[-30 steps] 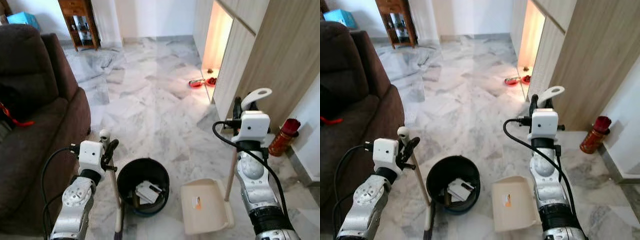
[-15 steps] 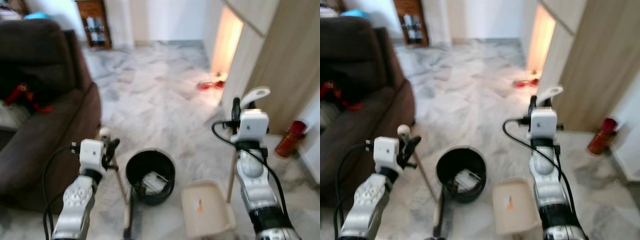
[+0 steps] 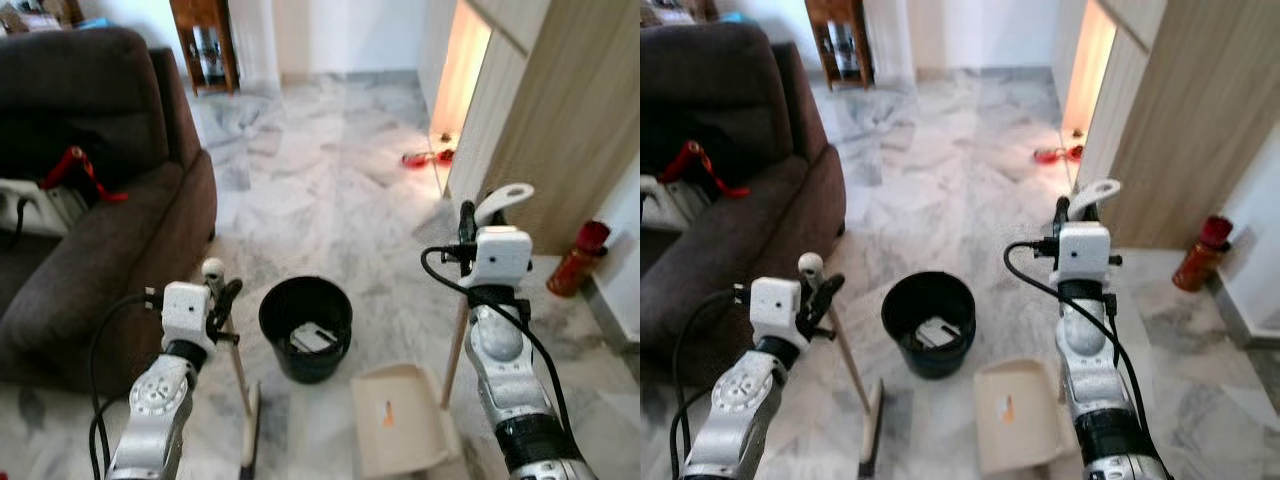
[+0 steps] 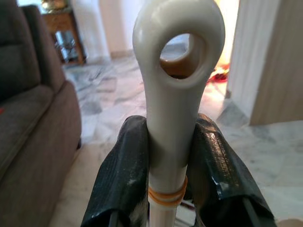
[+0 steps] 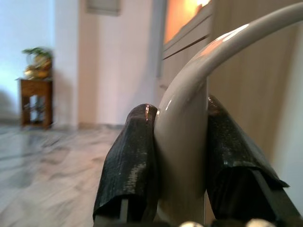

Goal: Sweep floor

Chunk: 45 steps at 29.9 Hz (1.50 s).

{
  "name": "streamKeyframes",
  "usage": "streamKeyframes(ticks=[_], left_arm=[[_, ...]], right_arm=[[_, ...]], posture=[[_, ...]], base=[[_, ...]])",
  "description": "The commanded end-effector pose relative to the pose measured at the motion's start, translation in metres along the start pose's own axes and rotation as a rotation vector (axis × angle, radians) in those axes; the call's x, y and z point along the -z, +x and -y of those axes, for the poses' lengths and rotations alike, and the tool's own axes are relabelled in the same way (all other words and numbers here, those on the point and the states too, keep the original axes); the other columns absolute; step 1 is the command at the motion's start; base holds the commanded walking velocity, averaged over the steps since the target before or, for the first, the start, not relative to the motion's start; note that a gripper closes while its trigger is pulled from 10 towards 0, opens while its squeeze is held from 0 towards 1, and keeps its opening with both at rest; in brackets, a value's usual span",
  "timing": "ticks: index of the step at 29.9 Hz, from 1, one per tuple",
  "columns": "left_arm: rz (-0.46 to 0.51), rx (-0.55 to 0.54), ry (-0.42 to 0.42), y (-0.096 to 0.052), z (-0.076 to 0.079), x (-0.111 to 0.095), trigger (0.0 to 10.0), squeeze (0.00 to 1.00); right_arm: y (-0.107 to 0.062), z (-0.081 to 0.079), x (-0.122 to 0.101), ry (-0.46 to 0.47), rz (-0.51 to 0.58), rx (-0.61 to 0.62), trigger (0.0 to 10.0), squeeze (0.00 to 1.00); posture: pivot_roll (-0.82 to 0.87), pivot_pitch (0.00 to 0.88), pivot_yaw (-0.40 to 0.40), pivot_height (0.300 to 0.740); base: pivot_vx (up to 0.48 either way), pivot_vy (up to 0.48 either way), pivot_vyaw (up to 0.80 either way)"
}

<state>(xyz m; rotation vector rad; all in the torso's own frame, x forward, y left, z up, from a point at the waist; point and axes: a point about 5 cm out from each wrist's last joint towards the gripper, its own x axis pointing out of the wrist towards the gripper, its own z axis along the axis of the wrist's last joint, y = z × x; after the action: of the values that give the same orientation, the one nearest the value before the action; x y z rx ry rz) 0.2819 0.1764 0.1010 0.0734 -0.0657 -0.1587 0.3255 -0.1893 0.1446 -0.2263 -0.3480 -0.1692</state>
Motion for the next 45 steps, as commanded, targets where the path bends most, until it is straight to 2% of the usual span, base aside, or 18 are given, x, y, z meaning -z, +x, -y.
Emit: streamKeyframes(ticks=[1,5,33,45], left_arm=[[0.039,-0.006,0.008,0.002,-0.003,-0.008,10.0,0.00],[0.041,-0.005,0.004,0.003,-0.002,-0.008,10.0,0.00],[0.050,0.007,-0.003,0.008,0.001,-0.008,10.0,0.00],[0.062,0.012,-0.002,0.020,0.002,-0.011,10.0,0.00]], right_arm=[[0.006,-0.002,-0.010,0.005,0.039,-0.005,10.0,0.00],[0.006,-0.001,-0.007,0.008,0.023,-0.004,10.0,0.00],[0.007,-0.002,-0.002,-0.008,-0.020,-0.016,10.0,0.00],[0.001,0.002,0.000,-0.016,-0.032,-0.003,10.0,0.00]], posture=[[-0.03,0.000,0.015,0.740],[-0.03,0.000,0.015,0.740],[-0.04,0.000,0.007,0.740],[-0.08,0.000,0.015,0.740]], base=[[0.000,0.000,0.00],[0.000,0.000,0.00],[0.000,0.000,-0.80],[0.000,0.000,-0.80]])
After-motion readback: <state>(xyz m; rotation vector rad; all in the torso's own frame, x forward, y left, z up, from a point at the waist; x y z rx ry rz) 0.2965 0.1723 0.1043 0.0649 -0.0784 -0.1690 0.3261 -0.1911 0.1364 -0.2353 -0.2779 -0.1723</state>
